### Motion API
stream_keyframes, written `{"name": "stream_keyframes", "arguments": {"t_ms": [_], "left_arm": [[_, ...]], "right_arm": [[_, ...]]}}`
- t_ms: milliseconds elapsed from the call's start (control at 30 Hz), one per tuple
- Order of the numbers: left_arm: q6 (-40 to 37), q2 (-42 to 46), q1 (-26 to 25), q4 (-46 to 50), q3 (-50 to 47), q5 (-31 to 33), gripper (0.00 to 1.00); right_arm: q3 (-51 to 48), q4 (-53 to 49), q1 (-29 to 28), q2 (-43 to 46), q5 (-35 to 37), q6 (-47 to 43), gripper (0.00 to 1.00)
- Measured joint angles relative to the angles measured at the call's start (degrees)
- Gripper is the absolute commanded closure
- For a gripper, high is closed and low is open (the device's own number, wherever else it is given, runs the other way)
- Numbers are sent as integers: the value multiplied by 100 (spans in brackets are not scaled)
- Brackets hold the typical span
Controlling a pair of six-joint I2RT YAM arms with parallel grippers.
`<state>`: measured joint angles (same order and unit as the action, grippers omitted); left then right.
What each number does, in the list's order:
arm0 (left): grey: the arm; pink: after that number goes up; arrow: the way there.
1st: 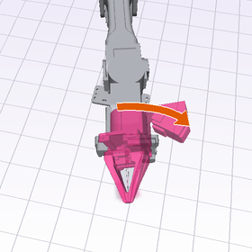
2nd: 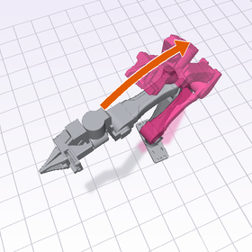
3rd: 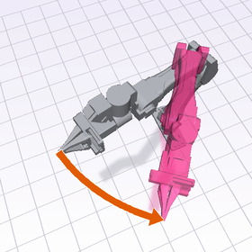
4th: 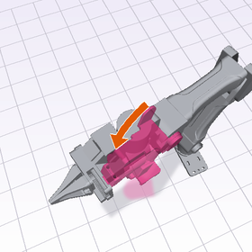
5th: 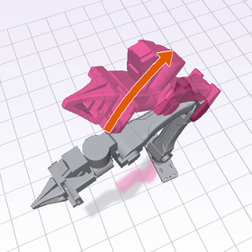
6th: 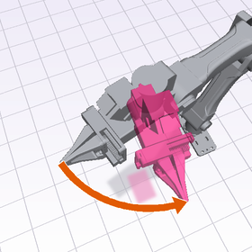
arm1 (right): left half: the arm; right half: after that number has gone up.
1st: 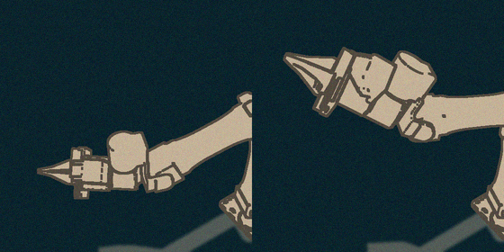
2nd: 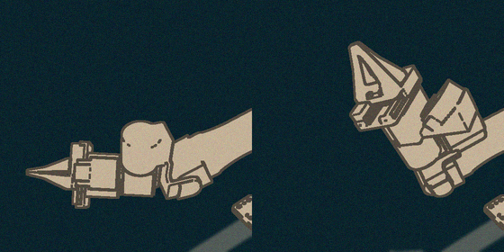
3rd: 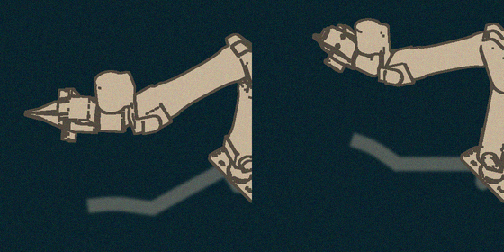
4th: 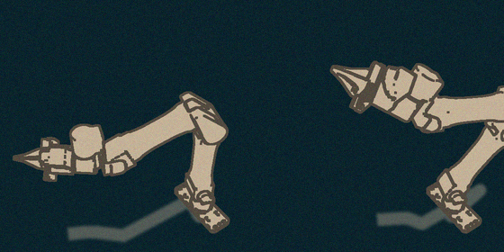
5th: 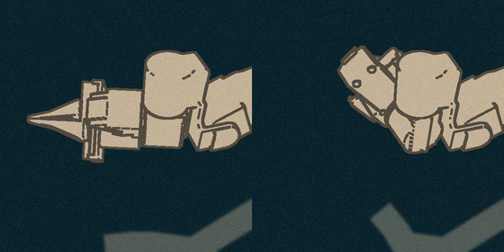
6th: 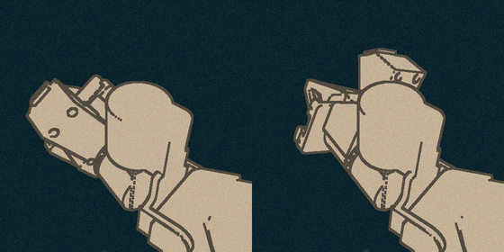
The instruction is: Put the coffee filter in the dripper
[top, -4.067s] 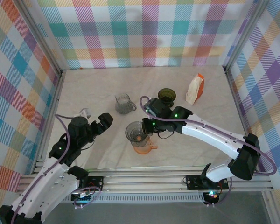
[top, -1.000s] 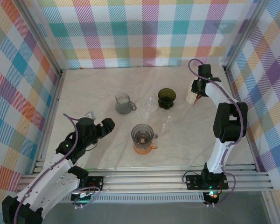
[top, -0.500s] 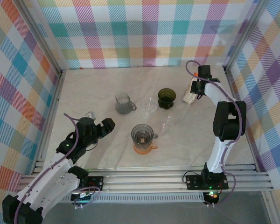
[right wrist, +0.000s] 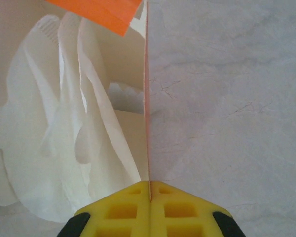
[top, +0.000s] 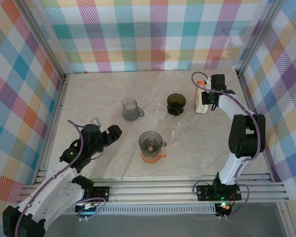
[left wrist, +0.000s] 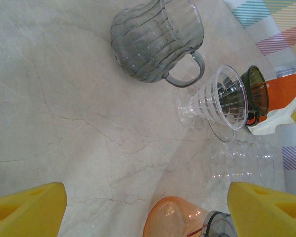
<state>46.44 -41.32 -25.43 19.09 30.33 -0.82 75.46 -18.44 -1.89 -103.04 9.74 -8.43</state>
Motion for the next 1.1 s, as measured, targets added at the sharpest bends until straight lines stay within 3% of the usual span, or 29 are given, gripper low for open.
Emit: {"name": "stream_keyframes", "arguments": {"t_ms": [233, 433, 567, 867, 1100], "left_arm": [[2, -85, 0, -144, -2, -2, 15], [4, -201, 0, -149, 0, -22, 12], [7, -223, 0, -151, 0, -22, 11], [26, -184, 0, -149, 0, -22, 4], [24, -157, 0, -127, 31, -20, 0]], "right_arm": [[-59, 39, -4, 4, -101, -216, 89], [-162, 101, -4, 26, -151, -4, 67], [-354, 142, -4, 214, -188, 422, 62], [-850, 264, -42, 1598, -610, 1886, 70], [107, -422, -345, 953, -896, 2275, 76]]}}
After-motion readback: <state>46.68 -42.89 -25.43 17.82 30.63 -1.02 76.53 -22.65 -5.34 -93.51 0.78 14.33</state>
